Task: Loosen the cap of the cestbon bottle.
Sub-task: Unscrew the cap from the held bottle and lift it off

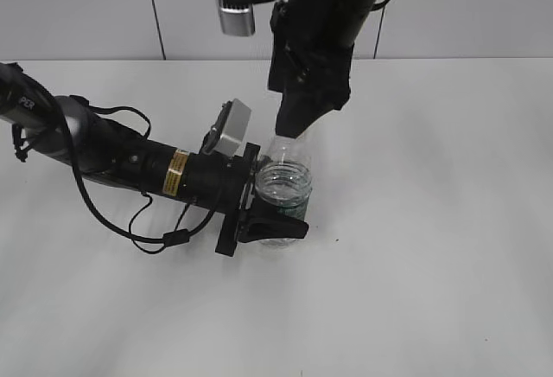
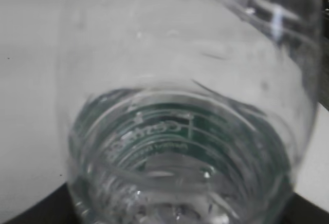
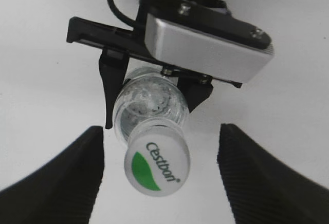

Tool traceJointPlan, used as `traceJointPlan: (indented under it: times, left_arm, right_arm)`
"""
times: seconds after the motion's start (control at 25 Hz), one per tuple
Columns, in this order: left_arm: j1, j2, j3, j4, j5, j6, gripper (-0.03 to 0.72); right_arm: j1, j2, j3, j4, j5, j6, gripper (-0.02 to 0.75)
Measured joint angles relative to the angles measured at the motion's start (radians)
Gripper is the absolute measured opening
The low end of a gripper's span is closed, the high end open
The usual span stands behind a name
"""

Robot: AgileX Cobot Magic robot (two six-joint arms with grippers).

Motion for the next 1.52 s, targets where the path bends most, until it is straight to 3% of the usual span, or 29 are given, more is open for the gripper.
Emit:
traceJointPlan:
  times: [0.32,0.84,1.08,1.52]
  left_arm:
    - [0.0,0.0,0.0,0.0,0.0,0.0,0.405]
    - [0.0,0.0,0.0,0.0,0.0,0.0,0.405]
    - [0.0,0.0,0.0,-0.002,0.001,-0.007,0.405]
    - [0.0,0.0,0.0,-0.002,0.001,-0.011,0.405]
  right_arm:
    - [0.0,-0.013,-0.093,-0.012,0.001,0.37,0.527]
    - [0.0,-0.017,-0.171,-0.174,0.003,1.327,0.527]
    - [0.0,-0.045,-0.12,-0.092,0.003,1.484,0.527]
    - [0.0,-0.083,-0.007,-0.089,0.004,1.625,0.527]
